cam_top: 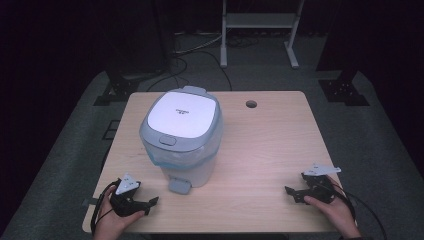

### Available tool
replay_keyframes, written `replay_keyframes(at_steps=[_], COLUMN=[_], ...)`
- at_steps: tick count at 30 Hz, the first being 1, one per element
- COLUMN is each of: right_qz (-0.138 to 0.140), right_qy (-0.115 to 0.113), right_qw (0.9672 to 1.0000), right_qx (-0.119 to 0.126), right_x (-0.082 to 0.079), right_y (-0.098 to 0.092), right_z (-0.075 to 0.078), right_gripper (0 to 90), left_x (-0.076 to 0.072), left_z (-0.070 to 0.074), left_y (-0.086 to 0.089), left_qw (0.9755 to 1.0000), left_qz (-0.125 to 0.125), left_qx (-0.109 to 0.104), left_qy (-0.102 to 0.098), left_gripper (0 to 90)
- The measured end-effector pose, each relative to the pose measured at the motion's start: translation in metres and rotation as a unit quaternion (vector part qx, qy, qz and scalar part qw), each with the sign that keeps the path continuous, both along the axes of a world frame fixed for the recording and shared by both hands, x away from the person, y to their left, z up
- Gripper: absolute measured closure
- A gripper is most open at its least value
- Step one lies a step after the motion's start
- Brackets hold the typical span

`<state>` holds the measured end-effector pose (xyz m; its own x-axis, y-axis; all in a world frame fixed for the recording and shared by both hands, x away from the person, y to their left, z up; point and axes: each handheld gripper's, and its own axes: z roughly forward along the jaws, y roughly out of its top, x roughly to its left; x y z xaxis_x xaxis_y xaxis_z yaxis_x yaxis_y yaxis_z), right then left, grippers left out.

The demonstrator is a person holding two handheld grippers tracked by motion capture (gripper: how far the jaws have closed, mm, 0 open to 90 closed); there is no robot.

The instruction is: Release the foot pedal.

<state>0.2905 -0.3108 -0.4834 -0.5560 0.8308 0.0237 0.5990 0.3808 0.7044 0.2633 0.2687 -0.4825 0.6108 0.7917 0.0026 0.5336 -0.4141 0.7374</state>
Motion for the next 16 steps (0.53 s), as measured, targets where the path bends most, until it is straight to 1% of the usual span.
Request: replay_keyframes(at_steps=[2, 4, 9, 16], right_qz=[0.001, 0.003, 0.003, 0.003], right_qy=[-0.002, -0.006, -0.02, -0.02], right_qw=[1.0, 1.0, 0.9998, 0.9998], right_qx=[-0.003, -0.003, 0.006, 0.006], right_x=[0.0, -0.0001, -0.0008, -0.0002], right_y=[0.0009, 0.001, 0.0004, 0.0009], right_z=[-0.0001, -0.001, -0.0042, -0.0042], right_gripper=[12.5, 12.4, 11.3, 10.7], left_x=[0.0005, 0.0012, 0.0019, 0.0032], left_z=[-0.0006, -0.0004, -0.0007, -0.001], left_y=[-0.0019, -0.0023, -0.004, -0.0064], left_qw=[1.0, 1.0, 0.9999, 0.9999], left_qz=[-0.001, -0.002, -0.001, -0.001], left_qx=[0.007, 0.01, 0.01, 0.012], left_qy=[-0.003, -0.002, 0.0, 0.004], left_gripper=[8.7, 7.6, 5.9, 3.0])
